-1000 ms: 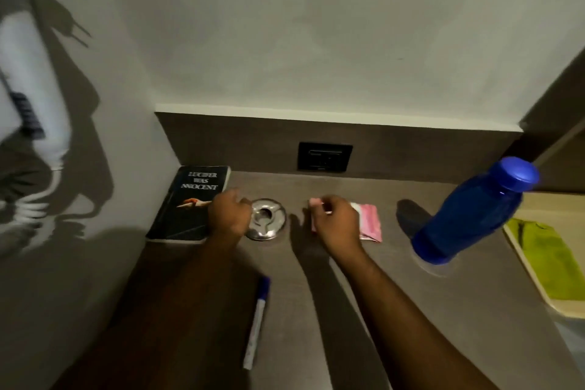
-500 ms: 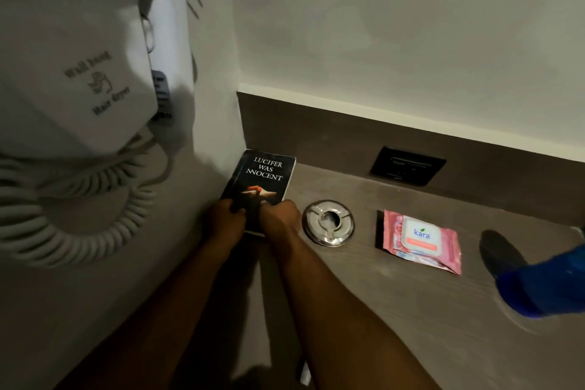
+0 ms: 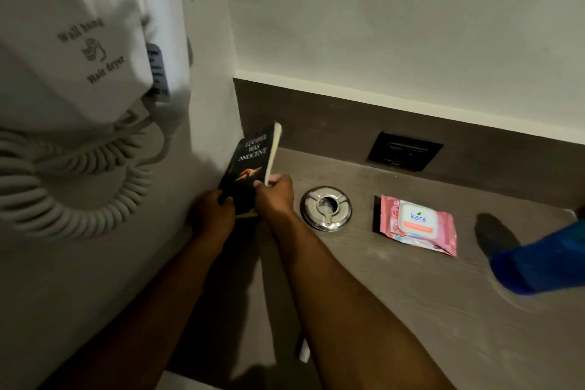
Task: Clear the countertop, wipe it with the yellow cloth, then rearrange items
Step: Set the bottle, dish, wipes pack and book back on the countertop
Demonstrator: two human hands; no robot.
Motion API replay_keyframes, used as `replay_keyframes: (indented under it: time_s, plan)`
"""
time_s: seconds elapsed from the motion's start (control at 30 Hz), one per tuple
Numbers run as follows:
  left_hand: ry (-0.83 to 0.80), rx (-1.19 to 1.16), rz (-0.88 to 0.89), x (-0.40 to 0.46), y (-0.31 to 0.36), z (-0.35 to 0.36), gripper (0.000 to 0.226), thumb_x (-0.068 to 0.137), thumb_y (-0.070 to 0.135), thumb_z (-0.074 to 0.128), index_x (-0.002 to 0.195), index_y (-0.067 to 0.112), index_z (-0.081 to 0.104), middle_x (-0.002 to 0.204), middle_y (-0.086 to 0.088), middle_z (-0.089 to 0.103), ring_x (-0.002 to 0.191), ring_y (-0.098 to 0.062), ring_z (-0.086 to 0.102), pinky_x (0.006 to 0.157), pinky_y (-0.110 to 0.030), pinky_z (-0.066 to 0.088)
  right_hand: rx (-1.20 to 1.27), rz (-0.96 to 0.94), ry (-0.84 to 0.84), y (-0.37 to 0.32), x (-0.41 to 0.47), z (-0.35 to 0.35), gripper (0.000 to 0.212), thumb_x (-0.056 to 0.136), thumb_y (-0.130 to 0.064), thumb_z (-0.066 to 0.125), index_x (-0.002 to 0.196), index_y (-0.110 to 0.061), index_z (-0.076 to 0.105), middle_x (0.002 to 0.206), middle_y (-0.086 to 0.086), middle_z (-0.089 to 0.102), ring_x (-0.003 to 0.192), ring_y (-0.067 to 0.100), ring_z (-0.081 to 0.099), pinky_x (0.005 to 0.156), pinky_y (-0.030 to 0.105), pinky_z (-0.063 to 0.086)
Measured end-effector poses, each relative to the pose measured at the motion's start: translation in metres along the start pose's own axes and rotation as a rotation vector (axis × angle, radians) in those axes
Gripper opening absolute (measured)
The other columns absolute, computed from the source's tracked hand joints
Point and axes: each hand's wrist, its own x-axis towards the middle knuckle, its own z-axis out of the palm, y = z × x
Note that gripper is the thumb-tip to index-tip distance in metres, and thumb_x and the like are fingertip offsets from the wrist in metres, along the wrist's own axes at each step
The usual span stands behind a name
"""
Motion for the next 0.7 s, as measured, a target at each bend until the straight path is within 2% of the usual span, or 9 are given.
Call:
replay_keyframes:
  time_s: [0.07,0.13,0.17,0.23,0.3,0.37,0.47,0.57,0.7]
  plan:
    - [-0.002,-0.105,-0.062,-0.007,-0.001,-0.001,0.028,0.092,0.015,0.053,0.114,0.003,0.067,0.113,-0.021,0.067,0.104,-0.036,0.062,0.090,-0.042,0.048,0.077,-0.056,0.006,-0.003,-0.013,-0.015,0.016,0.089,-0.013,0.061,0.097,-0.019,0.049,0.100,0.004,0.062,0.088,0.017,0.062,0.075,0.026,0.054]
    - [-0.043,-0.265,-0.119,-0.022,-0.001,-0.001,0.028,0.092,0.014,0.055,0.116,0.006,0.066,0.116,-0.018,0.066,0.107,-0.034,0.061,0.095,-0.044,0.049,0.145,-0.091,0.018,0.000,-0.026,-0.041,0.017,0.089,-0.010,0.061,0.103,-0.018,0.053,0.095,0.000,0.064,0.076,0.008,0.060,0.055,0.011,0.046]
    - [-0.060,-0.331,-0.128,-0.035,0.002,0.001,0.026,0.091,0.014,0.056,0.115,0.008,0.066,0.116,-0.015,0.066,0.107,-0.032,0.061,0.094,-0.042,0.049,0.159,-0.116,0.026,0.003,-0.034,-0.060,0.018,0.089,-0.009,0.062,0.102,-0.018,0.054,0.091,-0.002,0.064,0.075,0.007,0.061,0.051,0.008,0.044]
    - [-0.090,-0.390,-0.095,-0.067,0.010,0.010,0.021,0.088,0.015,0.061,0.106,0.009,0.069,0.108,-0.012,0.069,0.100,-0.030,0.064,0.089,-0.036,0.050,0.108,-0.184,0.054,0.011,-0.056,-0.103,0.018,0.088,-0.010,0.063,0.097,-0.022,0.054,0.088,-0.004,0.066,0.082,0.013,0.065,0.060,0.011,0.049]
    - [-0.153,-0.412,-0.054,-0.106,0.021,0.023,0.022,0.085,0.016,0.064,0.104,0.007,0.071,0.105,-0.013,0.072,0.100,-0.032,0.066,0.092,-0.041,0.053,0.030,-0.251,0.111,0.021,-0.079,-0.149,0.020,0.088,-0.008,0.064,0.102,-0.020,0.055,0.099,0.007,0.070,0.093,0.023,0.067,0.082,0.032,0.056]
    - [-0.239,-0.466,-0.047,-0.151,0.031,0.038,0.030,0.080,0.020,0.067,0.108,0.009,0.071,0.107,-0.012,0.073,0.102,-0.031,0.067,0.096,-0.046,0.051,0.004,-0.273,0.155,0.035,-0.107,-0.200,0.025,0.088,-0.006,0.063,0.110,-0.017,0.055,0.110,0.011,0.069,0.102,0.026,0.066,0.094,0.045,0.052]
    - [-0.356,-0.540,-0.040,-0.219,0.035,0.063,0.031,0.072,0.025,0.065,0.099,0.016,0.074,0.093,-0.002,0.076,0.091,-0.023,0.071,0.091,-0.045,0.055,-0.032,-0.244,0.156,0.063,-0.147,-0.265,0.025,0.091,-0.012,0.061,0.110,-0.026,0.052,0.105,-0.003,0.065,0.104,0.024,0.065,0.091,0.048,0.055]
    - [-0.425,-0.506,-0.009,-0.276,0.025,0.088,0.018,0.083,0.012,0.062,0.090,0.022,0.076,0.082,0.006,0.077,0.078,-0.011,0.072,0.075,-0.032,0.060,-0.059,-0.211,0.195,0.104,-0.176,-0.312,0.022,0.091,-0.014,0.060,0.103,-0.029,0.050,0.102,-0.008,0.059,0.101,0.018,0.063,0.083,0.039,0.057]
    - [-0.468,-0.326,-0.012,-0.317,0.009,0.114,0.018,0.087,0.017,0.060,0.095,0.024,0.074,0.091,0.001,0.075,0.088,-0.020,0.070,0.085,-0.043,0.058,-0.112,-0.126,0.258,0.154,-0.184,-0.344,0.020,0.091,-0.012,0.061,0.100,-0.024,0.050,0.104,0.001,0.062,0.094,0.017,0.061,0.078,0.033,0.054]
